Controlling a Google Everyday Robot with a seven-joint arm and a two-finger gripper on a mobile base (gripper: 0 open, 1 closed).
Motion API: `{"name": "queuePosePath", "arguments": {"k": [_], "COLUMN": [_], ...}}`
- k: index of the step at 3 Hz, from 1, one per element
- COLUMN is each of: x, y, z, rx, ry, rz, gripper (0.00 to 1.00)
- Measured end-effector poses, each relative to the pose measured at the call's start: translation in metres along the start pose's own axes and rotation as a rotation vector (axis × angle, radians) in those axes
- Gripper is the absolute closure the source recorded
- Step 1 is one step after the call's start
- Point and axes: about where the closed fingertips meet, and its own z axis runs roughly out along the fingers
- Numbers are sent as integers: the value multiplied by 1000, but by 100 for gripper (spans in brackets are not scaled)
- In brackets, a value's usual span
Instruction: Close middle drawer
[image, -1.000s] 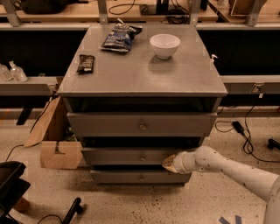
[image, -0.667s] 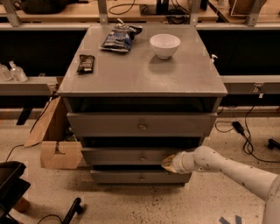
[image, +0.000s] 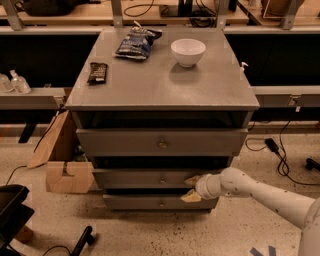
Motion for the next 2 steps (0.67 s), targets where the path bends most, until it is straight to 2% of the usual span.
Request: {"name": "queuePosePath", "arguments": {"k": [1,2], "x": [0,0], "y": [1,3], "z": [2,1], "rx": [-3,-3], "ry": [-1,-1], "rz": [0,0], "gripper": [11,34]}}
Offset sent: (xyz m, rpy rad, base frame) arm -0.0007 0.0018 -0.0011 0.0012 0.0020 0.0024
